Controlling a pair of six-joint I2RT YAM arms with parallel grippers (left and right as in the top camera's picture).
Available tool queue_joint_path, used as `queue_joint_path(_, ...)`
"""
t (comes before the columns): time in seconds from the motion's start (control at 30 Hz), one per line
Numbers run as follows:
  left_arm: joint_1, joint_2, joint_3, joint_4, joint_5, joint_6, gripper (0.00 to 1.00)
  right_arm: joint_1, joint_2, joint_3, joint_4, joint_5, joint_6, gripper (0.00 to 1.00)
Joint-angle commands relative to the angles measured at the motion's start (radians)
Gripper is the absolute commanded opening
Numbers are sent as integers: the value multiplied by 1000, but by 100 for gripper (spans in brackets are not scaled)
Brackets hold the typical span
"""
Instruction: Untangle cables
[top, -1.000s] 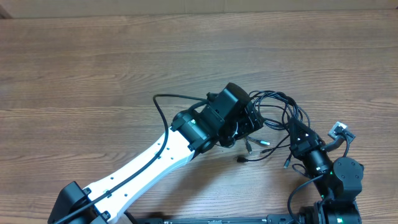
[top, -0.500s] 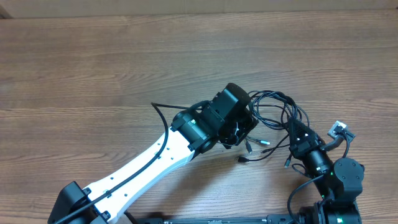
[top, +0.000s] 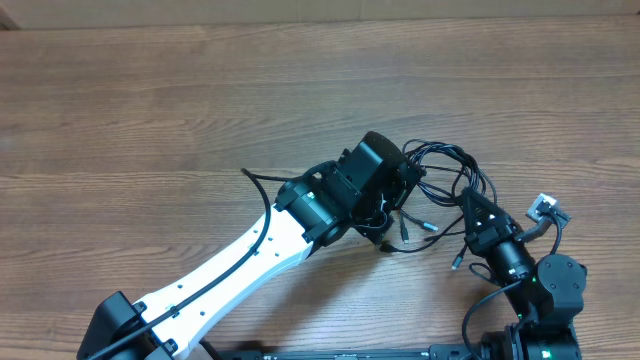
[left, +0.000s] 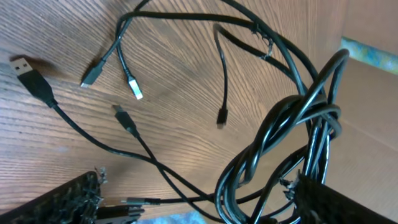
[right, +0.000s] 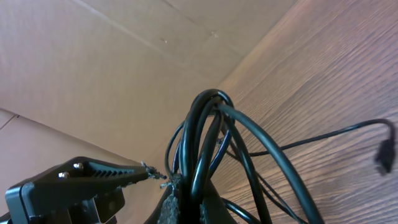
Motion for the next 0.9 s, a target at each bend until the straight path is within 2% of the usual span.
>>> queue_joint_path(0.0,-6,-15,17,11,0,1,100,-2,-10,14,4,-4,-6,4)
queue_joint_path(0.13,-6,-15,17,80,21,79,100,-2,-10,14,1,-4,-5,4)
queue_joint_path(0.23,-6,-15,17,81,8,81,100,-2,-10,14,0,-5,-5,4)
queue_joint_path(0.37,-6,-15,17,71,-65,89,80,-2,-10,14,1,-5,-5,4)
queue_joint_path(0.87,-7,11,17,70,-107,96,76,-2,-10,14,3,-42,-5,4)
